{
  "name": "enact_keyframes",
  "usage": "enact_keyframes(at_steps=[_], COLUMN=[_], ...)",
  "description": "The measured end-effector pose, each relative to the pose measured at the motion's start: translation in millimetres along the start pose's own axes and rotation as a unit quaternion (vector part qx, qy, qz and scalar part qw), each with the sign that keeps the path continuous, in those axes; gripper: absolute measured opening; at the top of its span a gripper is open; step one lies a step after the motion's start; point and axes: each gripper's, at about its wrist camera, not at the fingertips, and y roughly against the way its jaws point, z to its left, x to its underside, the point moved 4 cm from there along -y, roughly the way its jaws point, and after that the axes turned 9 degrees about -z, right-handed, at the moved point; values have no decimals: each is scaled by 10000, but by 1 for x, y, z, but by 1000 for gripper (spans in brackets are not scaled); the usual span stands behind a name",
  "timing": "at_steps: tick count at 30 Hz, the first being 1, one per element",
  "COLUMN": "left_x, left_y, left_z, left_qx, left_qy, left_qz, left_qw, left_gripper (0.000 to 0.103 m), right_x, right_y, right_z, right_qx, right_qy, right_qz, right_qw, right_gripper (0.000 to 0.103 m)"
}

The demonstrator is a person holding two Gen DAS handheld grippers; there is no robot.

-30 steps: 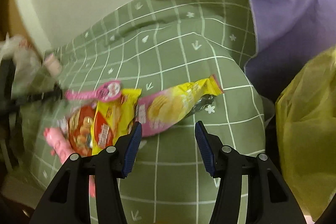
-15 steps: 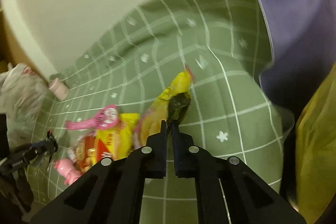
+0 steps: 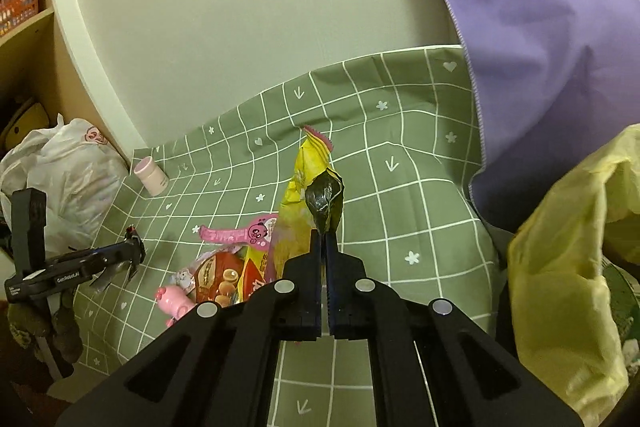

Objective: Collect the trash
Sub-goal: 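Carry the dark wrapper and chip bag into the yellow trash bag and release both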

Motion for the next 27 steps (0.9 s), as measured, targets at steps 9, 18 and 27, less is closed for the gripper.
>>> enact_keyframes(at_steps=[9, 18, 27], left_x=[-41, -101, -111], left_y=[16, 22, 3], left_z=[-39, -133, -279], left_qx=[328, 1259, 2496], left_qy=[-409, -946, -1704], left_qz=[-543, -1193, -1230], left_qw=[9971, 9803, 9453], left_gripper=[21, 21, 21], right_x=[-12, -47, -54], right_y=[33, 110, 204], right_z=[5, -20, -97], right_qx=[133, 778, 1938], right_qy=[159, 375, 138], right_qz=[-377, -1160, -1740], right_qw=[9991, 9895, 9654], right_gripper=[4, 4, 4])
